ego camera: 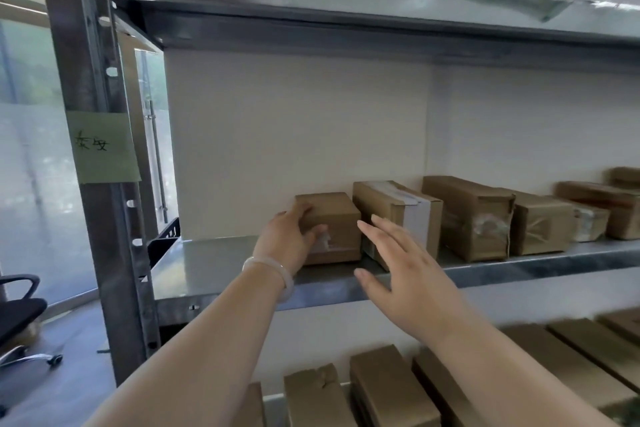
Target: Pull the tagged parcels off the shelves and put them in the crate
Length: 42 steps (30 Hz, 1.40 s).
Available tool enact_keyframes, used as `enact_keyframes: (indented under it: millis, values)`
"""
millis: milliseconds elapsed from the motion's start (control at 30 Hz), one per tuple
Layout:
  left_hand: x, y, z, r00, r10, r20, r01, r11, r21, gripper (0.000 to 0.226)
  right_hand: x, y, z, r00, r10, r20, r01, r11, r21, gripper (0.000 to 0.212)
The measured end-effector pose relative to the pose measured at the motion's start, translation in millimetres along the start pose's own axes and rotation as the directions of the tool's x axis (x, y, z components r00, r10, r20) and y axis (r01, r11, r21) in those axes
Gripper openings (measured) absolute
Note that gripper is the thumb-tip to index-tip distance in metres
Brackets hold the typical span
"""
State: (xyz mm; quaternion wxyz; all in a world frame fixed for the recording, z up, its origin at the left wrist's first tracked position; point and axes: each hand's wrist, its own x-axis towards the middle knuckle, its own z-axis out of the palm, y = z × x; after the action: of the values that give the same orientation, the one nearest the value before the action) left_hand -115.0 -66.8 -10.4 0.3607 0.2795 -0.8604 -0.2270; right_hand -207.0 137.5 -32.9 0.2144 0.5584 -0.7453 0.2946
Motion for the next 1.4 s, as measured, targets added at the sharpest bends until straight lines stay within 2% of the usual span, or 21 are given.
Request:
enact_keyframes:
  millis: [200, 300, 400, 467, 533, 567, 600, 700, 767, 833, 967, 1067, 1167, 1233, 1333, 1400]
  values:
    - [-34, -10, -19, 0.968, 0.151, -0.202, -0.168, 0.983, -0.073, 0.052, 15, -13, 9, 0.998, 0.028, -0.056, -0.020, 0.988, 0.154, 0.063]
    - [-54, -12, -28, 0.940, 0.204, -0.275, -0.242, 0.963, -0.114, 0.054, 26, -21, 13, 0.985, 0.157, -0.071, -0.125, 0.934, 0.334, 0.063]
    - [-71, -11, -32, 0.905, 0.253, -0.343, -0.322, 0.932, -0.163, 0.056, 39, -32, 14, 0.949, 0.313, 0.048, -0.283, 0.771, 0.571, 0.068]
    - [-79, -9, -33, 0.894, 0.253, -0.371, -0.345, 0.916, -0.206, 0.057, 46, -41, 13, 0.919, 0.363, 0.153, -0.361, 0.624, 0.693, 0.068]
    - [-86, -8, -34, 0.901, 0.237, -0.362, -0.339, 0.908, -0.248, 0.059, 47, -48, 14, 0.908, 0.347, 0.235, -0.379, 0.444, 0.812, 0.059]
    - [-88, -7, -34, 0.907, 0.235, -0.349, -0.334, 0.907, -0.256, 0.060, 45, -50, 15, 0.914, 0.323, 0.245, -0.364, 0.388, 0.847, 0.053]
    - [-90, -6, -35, 0.915, 0.229, -0.331, -0.322, 0.910, -0.260, 0.061, 44, -52, 16, 0.925, 0.304, 0.227, -0.335, 0.374, 0.865, 0.049]
    - [-92, -2, -40, 0.954, 0.119, -0.275, -0.188, 0.952, -0.242, 0.075, 37, -54, 20, 0.953, 0.284, 0.105, -0.231, 0.457, 0.859, 0.047]
    - [-91, 3, -44, 0.963, -0.003, -0.268, -0.062, 0.970, -0.234, 0.083, 33, -54, 20, 0.961, 0.276, 0.027, -0.192, 0.592, 0.783, 0.057]
    - [-89, 12, -49, 0.966, -0.109, -0.234, 0.035, 0.954, -0.298, 0.090, 29, -55, 20, 0.973, 0.229, -0.033, -0.144, 0.711, 0.689, 0.067]
    - [-89, 29, -53, 0.975, -0.203, -0.094, 0.142, 0.885, -0.444, 0.112, 16, -62, 16, 0.983, 0.101, -0.150, 0.016, 0.778, 0.628, 0.057]
    - [-92, 32, -53, 0.971, -0.233, -0.052, 0.154, 0.779, -0.608, 0.097, 10, -62, 14, 0.979, 0.074, -0.189, 0.061, 0.781, 0.621, 0.048]
    - [-95, 26, -55, 0.976, -0.219, -0.016, 0.121, 0.598, -0.792, 0.074, 11, -59, 14, 0.975, 0.173, -0.141, -0.014, 0.679, 0.734, 0.055]
    - [-97, 23, -57, 0.983, -0.180, 0.039, 0.129, 0.521, -0.844, 0.063, 14, -59, 12, 0.969, 0.231, -0.087, -0.083, 0.636, 0.767, 0.058]
    - [-98, 20, -54, 0.988, -0.116, 0.099, 0.142, 0.460, -0.876, 0.041, 13, -64, 11, 0.982, 0.183, -0.035, -0.088, 0.622, 0.778, 0.042]
    - [-98, 18, -54, 0.991, -0.122, 0.058, 0.114, 0.521, -0.846, 0.032, 11, -69, 11, 0.985, 0.159, -0.062, -0.061, 0.667, 0.742, 0.036]
